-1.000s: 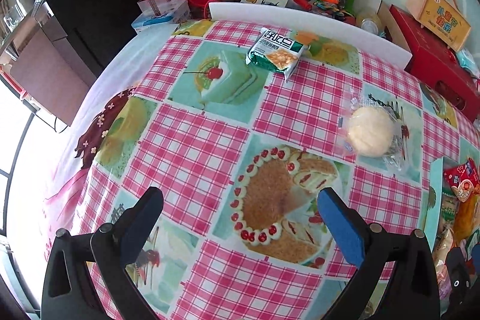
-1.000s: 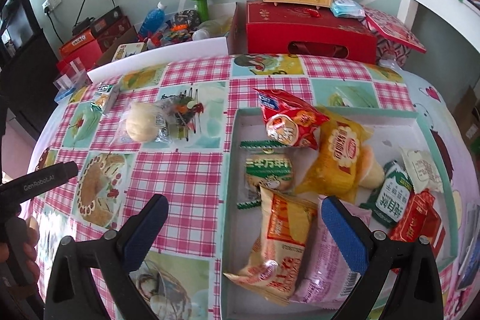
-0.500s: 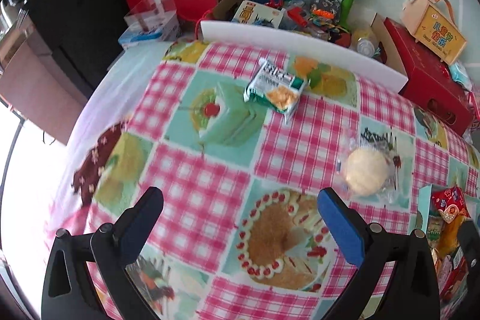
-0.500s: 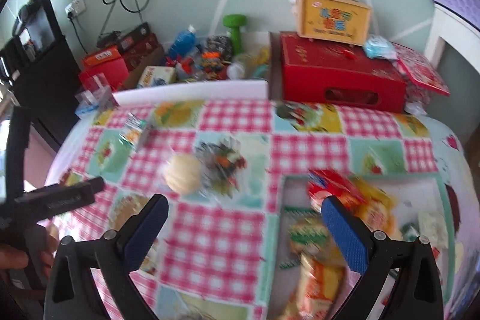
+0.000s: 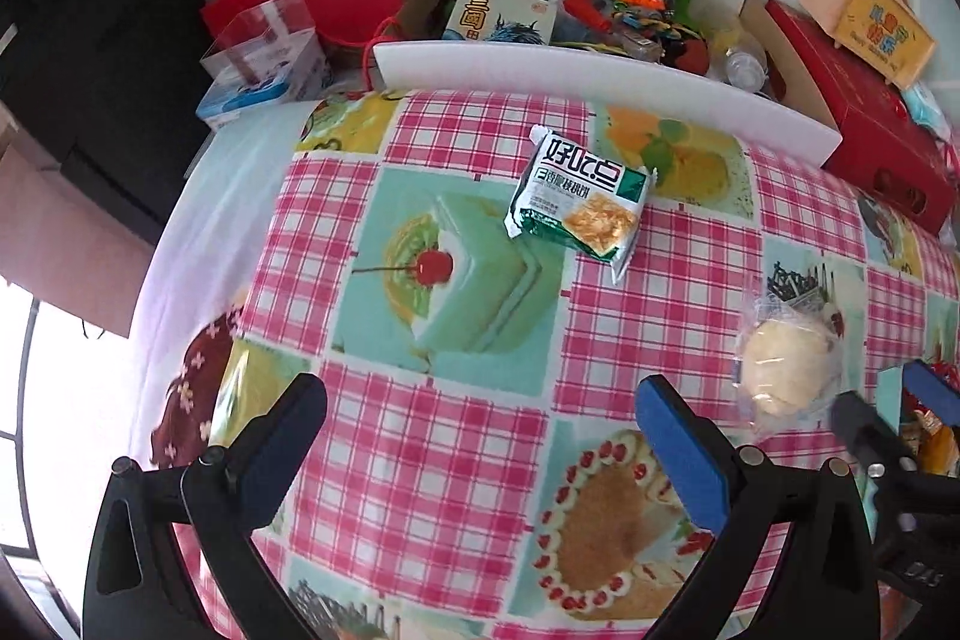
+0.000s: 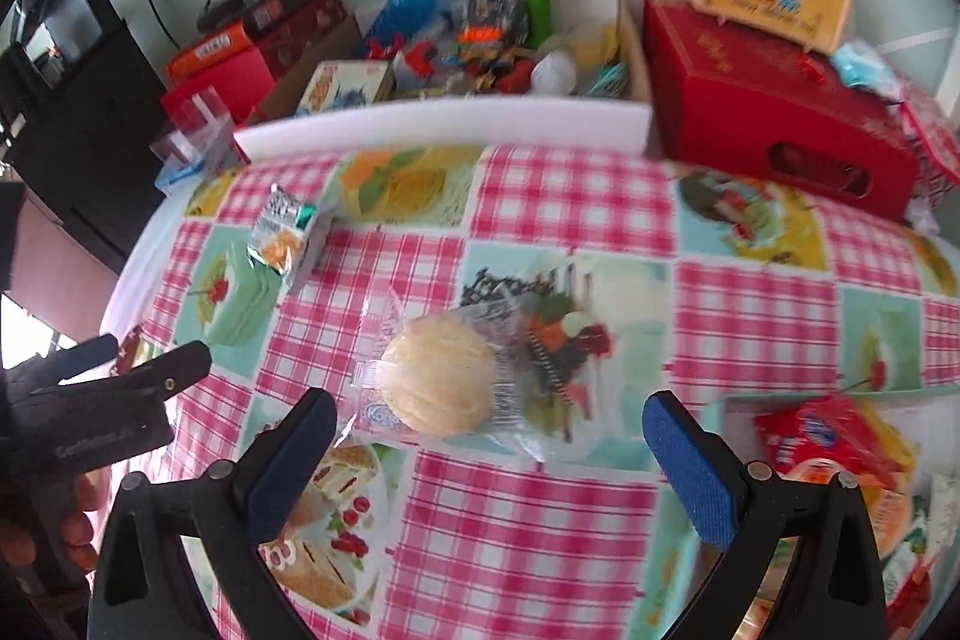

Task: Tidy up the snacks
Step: 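Grasp the green-white biscuit packet with the left tool while the right grasps the wrapped bun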

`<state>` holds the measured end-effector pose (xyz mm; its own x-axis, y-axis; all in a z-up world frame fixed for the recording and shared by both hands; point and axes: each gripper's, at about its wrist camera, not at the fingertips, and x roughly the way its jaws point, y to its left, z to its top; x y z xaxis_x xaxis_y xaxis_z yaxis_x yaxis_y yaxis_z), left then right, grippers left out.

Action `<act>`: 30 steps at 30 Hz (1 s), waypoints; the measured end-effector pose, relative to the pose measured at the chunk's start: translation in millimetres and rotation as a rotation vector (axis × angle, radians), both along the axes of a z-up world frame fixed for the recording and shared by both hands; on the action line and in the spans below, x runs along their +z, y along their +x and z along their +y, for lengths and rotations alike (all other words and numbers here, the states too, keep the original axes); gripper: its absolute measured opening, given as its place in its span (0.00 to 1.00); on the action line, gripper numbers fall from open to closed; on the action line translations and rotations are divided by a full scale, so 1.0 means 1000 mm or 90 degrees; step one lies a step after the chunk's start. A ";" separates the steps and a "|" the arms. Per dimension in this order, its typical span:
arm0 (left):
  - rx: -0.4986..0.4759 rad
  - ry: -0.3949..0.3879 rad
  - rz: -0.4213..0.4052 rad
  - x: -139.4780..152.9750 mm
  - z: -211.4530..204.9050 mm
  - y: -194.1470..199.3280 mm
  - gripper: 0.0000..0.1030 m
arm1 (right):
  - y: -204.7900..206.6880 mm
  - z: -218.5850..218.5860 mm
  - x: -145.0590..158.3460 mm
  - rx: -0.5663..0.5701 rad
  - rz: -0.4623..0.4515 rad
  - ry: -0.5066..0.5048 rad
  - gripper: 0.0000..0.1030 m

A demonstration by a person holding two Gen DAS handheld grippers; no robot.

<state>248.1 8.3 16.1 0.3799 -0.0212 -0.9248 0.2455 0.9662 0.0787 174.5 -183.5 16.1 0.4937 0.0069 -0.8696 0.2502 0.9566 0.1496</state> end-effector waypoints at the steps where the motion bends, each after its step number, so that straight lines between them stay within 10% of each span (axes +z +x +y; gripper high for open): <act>1: 0.000 -0.003 0.000 -0.001 0.001 0.003 0.99 | 0.004 0.002 -0.005 0.004 0.006 0.006 1.00; 30: -0.111 0.009 0.004 -0.033 -0.069 0.082 0.99 | 0.044 -0.025 -0.053 -0.046 0.067 0.004 1.00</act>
<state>330.1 -61.2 -16.7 0.3660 -0.0737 -0.9277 0.4097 0.9078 0.0896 218.1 -208.8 -36.7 0.3996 -0.0189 -0.9165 0.3325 0.9347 0.1257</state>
